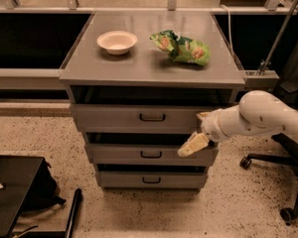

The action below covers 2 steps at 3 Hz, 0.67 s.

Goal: Close top drawer

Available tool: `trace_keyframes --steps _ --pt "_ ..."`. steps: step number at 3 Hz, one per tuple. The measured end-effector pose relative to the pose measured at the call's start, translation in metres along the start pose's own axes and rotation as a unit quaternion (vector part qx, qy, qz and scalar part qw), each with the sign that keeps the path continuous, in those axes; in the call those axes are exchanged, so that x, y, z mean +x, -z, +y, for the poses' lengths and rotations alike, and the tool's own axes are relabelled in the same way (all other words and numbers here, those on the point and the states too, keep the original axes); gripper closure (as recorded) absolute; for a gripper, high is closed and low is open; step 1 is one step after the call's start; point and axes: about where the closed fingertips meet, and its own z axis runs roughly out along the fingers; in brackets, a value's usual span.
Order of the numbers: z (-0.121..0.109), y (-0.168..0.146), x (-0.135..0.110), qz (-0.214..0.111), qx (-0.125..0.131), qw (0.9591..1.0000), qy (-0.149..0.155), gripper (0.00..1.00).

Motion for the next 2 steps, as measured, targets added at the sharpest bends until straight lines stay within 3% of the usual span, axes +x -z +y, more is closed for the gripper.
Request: trace_keyframes --steps 1,2 --pt "-0.0209 0.0048 -0.0068 0.001 0.027 0.9996 -0.009 0.00" --pt "-0.0208 0.0048 -0.0067 0.001 0.027 0.9996 -0.009 0.00"
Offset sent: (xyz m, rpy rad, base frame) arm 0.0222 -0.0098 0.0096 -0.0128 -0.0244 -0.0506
